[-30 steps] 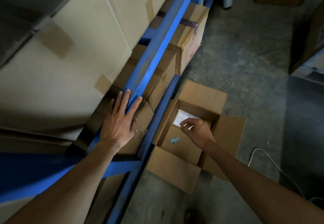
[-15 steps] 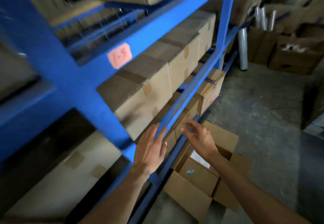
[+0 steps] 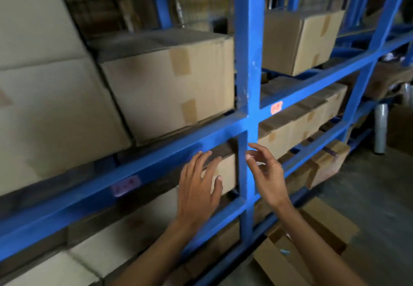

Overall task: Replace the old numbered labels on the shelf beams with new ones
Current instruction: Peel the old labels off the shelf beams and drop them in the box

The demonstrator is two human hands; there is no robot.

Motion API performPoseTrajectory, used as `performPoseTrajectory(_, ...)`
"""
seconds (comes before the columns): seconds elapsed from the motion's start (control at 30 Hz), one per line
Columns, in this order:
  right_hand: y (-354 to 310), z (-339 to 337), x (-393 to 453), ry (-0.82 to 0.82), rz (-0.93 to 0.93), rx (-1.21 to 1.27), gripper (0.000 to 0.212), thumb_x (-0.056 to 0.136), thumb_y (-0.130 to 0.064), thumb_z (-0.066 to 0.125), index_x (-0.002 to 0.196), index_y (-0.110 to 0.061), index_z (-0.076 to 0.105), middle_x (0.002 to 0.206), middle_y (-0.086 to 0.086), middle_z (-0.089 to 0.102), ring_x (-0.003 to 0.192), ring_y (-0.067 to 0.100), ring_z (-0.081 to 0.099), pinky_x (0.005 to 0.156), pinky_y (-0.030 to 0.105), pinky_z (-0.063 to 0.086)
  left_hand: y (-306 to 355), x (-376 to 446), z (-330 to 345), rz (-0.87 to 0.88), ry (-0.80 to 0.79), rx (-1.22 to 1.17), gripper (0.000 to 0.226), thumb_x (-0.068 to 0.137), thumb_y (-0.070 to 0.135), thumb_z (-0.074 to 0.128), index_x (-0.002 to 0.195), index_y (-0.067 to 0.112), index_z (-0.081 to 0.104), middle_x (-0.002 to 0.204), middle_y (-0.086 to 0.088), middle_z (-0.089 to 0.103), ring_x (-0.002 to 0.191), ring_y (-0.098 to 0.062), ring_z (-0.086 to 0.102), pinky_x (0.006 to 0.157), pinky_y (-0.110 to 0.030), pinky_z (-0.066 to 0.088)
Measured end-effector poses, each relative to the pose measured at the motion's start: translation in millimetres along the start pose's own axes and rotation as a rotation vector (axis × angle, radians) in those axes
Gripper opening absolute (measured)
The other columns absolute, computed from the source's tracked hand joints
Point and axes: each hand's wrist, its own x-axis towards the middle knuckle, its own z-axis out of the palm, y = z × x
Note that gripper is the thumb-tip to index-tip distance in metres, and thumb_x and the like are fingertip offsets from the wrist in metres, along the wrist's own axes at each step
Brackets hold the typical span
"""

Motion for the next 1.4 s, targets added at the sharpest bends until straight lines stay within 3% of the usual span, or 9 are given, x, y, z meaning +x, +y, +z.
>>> performPoseTrajectory(0.2,-56,100,-45,-0.188,-0.124,0.013,0.033,0.089,-0.022,0.07,0.121,-0.028,0.064,0.099,-0.01,0.072,0.092,-0.002,0.066,0.082,0.014,0.048,-68,-50,-86,-0.131,0.236,0.142,0.04,0.087,0.027,0.054,0.126,0.017,0.062,0.137,-0.011,0.058,0.135,-0.028,0.043,0.104,-0.045,0.036)
performPoseTrajectory(0.27,-65,135,-58,-0.243,-0.186,-0.019,0.036,0.088,-0.024,0.07,0.124,-0.025,0.064,0.107,-0.005,0.071,0.098,0.001,0.065,0.089,0.018,0.049,-90,-65,-106,-0.193,0.256,0.189,0.042,0.089,0.03,0.051,0.129,0.018,0.059,0.141,-0.01,0.054,0.138,-0.029,0.039,0.108,-0.046,0.032)
performPoseTrajectory(0.33,-67,163,-66,-0.282,-0.209,-0.104,0.041,0.09,-0.031,0.068,0.13,-0.024,0.062,0.122,-0.004,0.066,0.113,0.007,0.06,0.099,0.027,0.047,-109,-74,-117,-0.251,0.23,0.267,0.044,0.092,0.032,0.046,0.132,0.017,0.057,0.145,-0.012,0.051,0.141,-0.031,0.035,0.112,-0.05,0.028)
performPoseTrajectory(0.4,-65,187,-74,-0.29,-0.219,-0.167,0.046,0.091,-0.034,0.065,0.136,-0.026,0.057,0.13,-0.005,0.058,0.121,0.008,0.053,0.104,0.027,0.044,-127,-80,-125,-0.314,0.173,0.342,0.047,0.094,0.035,0.041,0.137,0.018,0.053,0.147,-0.013,0.048,0.143,-0.031,0.032,0.116,-0.053,0.023)
performPoseTrajectory(0.57,-56,219,-82,-0.117,-0.332,-0.263,0.042,0.09,-0.024,0.069,0.131,-0.02,0.063,0.12,0.001,0.056,0.106,0.016,0.057,0.088,0.031,0.054,-160,-86,-126,-0.37,0.047,0.487,0.051,0.097,0.041,0.033,0.14,0.019,0.05,0.141,-0.013,0.056,0.136,-0.029,0.04,0.114,-0.047,0.026)
performPoseTrajectory(0.8,-42,228,-78,0.107,-0.523,-0.296,0.018,0.087,-0.024,0.072,0.102,-0.016,0.077,0.105,0.003,0.069,0.094,0.018,0.065,0.077,0.034,0.056,-173,-90,-105,-0.33,0.103,0.582,0.051,0.099,0.042,0.033,0.146,0.024,0.04,0.146,-0.007,0.05,0.136,-0.026,0.037,0.112,-0.044,0.023)
performPoseTrajectory(0.97,-42,224,-70,0.058,-0.551,-0.305,0.014,0.085,-0.02,0.074,0.096,-0.012,0.077,0.099,0.002,0.07,0.092,0.014,0.063,0.081,0.027,0.055,-177,-91,-100,-0.291,0.155,0.611,0.053,0.098,0.041,0.035,0.146,0.022,0.039,0.145,-0.009,0.05,0.136,-0.027,0.037,0.11,-0.044,0.024)
performPoseTrajectory(1.2,-45,205,-67,-0.061,-0.587,-0.266,0.01,0.077,-0.008,0.079,0.087,-0.01,0.076,0.083,0.0,0.074,0.076,0.014,0.066,0.074,0.036,0.055,-178,-92,-99,-0.282,0.175,0.6,0.051,0.099,0.041,0.034,0.145,0.022,0.042,0.144,-0.009,0.054,0.136,-0.026,0.037,0.11,-0.044,0.025)
performPoseTrajectory(1.4,-36,170,-61,-0.071,-0.455,-0.202,0.01,0.079,-0.009,0.077,0.087,-0.014,0.075,0.082,-0.008,0.073,0.076,0.007,0.065,0.071,0.031,0.055,-175,-91,-99,-0.318,0.217,0.551,0.052,0.097,0.041,0.038,0.145,0.024,0.042,0.149,-0.01,0.048,0.141,-0.027,0.031,0.113,-0.047,0.021)
